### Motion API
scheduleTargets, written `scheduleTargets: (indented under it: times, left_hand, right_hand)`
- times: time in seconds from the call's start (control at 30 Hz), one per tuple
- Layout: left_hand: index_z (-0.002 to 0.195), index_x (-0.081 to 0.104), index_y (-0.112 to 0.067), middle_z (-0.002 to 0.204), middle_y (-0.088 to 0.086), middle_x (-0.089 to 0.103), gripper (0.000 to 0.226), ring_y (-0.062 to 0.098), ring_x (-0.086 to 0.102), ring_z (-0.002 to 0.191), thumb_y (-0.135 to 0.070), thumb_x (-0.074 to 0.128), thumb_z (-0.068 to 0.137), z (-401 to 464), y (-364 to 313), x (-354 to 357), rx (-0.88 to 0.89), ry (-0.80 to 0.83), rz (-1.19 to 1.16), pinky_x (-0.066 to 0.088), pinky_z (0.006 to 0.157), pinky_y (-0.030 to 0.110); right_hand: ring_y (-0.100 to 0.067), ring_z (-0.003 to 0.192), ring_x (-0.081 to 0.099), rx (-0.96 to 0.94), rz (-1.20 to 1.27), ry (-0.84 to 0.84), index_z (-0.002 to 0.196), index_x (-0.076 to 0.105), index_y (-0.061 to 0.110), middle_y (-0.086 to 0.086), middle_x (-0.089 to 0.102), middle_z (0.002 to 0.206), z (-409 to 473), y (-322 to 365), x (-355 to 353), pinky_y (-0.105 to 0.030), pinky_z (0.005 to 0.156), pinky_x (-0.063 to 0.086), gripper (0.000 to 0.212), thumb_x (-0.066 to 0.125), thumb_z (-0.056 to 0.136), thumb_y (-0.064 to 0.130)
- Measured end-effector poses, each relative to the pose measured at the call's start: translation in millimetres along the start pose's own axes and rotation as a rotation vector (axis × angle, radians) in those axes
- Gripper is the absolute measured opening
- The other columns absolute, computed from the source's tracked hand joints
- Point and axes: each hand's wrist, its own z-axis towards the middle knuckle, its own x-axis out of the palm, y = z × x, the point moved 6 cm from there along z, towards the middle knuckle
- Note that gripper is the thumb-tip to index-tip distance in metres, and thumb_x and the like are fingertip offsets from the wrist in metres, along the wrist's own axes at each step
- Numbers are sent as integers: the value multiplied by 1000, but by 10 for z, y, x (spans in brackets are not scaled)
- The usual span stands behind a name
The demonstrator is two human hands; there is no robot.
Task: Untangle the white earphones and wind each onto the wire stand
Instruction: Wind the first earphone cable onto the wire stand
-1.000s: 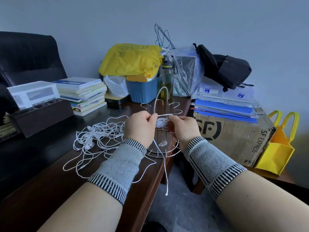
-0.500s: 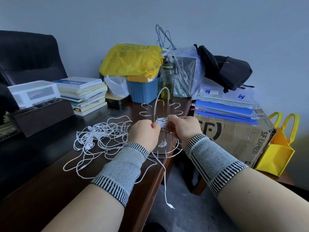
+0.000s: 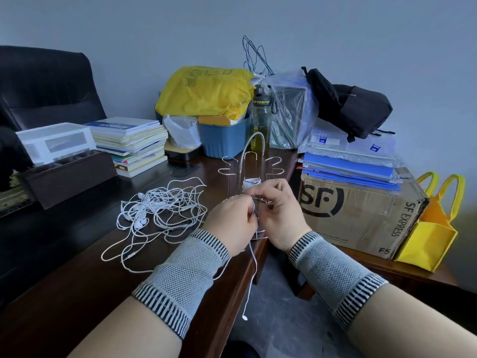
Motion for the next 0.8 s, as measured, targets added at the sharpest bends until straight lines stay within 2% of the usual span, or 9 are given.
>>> scheduleTargets:
  times: [0.07, 0.13, 0.27, 0.4, 0.5, 0.57, 0.63, 0.73, 0.8]
  left_hand:
    - [86, 52, -16, 80, -4, 52, 10, 20, 50, 78, -21, 51, 94, -34, -45, -19, 25, 13, 49, 40, 70, 31]
    - [81, 49, -21, 74, -5, 56, 13, 22, 56, 77, -23, 52, 94, -46, -46, -80, 28, -3, 50, 41, 66, 32]
    - [77, 59, -26, 69, -6, 67, 17, 15, 66, 71, -29, 56, 94, -13, 70, -261, -68, -52, -211, 53, 71, 33]
    - [73, 63, -31, 64, -7, 67, 19, 10, 64, 62, -30, 62, 92, 41, 126, -407, -84, -150, -359, 52, 66, 29]
    - [71, 65, -34, 61, -11, 67, 18, 7, 62, 59, -32, 66, 89, 85, 163, -377, -69, -102, -377, 50, 61, 27]
    - [73, 67, -36, 56, -23, 62, 17, -3, 57, 55, -31, 66, 89, 114, 195, -338, -58, -40, -345, 42, 58, 17]
    - [79, 70, -32, 52, -29, 58, 13, -9, 54, 54, -30, 64, 91, 144, 205, -330, -52, -9, -317, 36, 54, 8]
    - [81, 74, -20, 52, -14, 58, 20, 2, 52, 53, -32, 63, 92, 206, 230, -344, -81, -73, -342, 39, 54, 18]
    - [77, 73, -18, 52, -12, 54, 23, 5, 49, 52, -33, 63, 91, 242, 233, -359, -117, -148, -370, 38, 54, 23]
  right_hand:
    - [12, 90, 50, -30, -33, 12, 96, 73, 17, 4, 50, 99, 2, -16, 25, -1, 85, 38, 38, 59, 79, -13]
    - [10, 86, 51, -22, -54, -2, 93, 73, 14, 11, 47, 95, 26, -43, 17, -2, 82, 39, 26, 65, 80, -7]
    - [6, 78, 53, 30, -17, -46, 83, 68, 21, 14, 50, 91, 41, -50, -29, -2, 72, 41, 16, 72, 82, 6]
    - [0, 67, 59, 188, 198, -87, 78, 64, 25, -2, 65, 87, 21, -70, -59, -10, 64, 47, 17, 69, 87, 13]
    - [0, 49, 57, 331, 479, -122, 80, 67, 14, -10, 63, 76, -4, -67, -50, -11, 47, 45, 11, 66, 89, 8]
    - [0, 44, 53, 399, 518, -173, 78, 69, 12, -5, 61, 70, -6, -124, -58, -14, 44, 44, 11, 67, 89, 10]
    - [-2, 45, 51, 465, 513, -218, 73, 70, 16, 4, 59, 60, -2, -215, -66, -18, 46, 42, 14, 70, 87, 16]
    - [-11, 57, 55, 566, 569, -244, 69, 69, 16, -1, 64, 64, 3, -289, -40, -24, 53, 45, 19, 69, 87, 21]
    - [-14, 66, 57, 604, 582, -248, 68, 68, 15, -3, 65, 70, 30, -293, -26, -24, 57, 46, 20, 68, 87, 21]
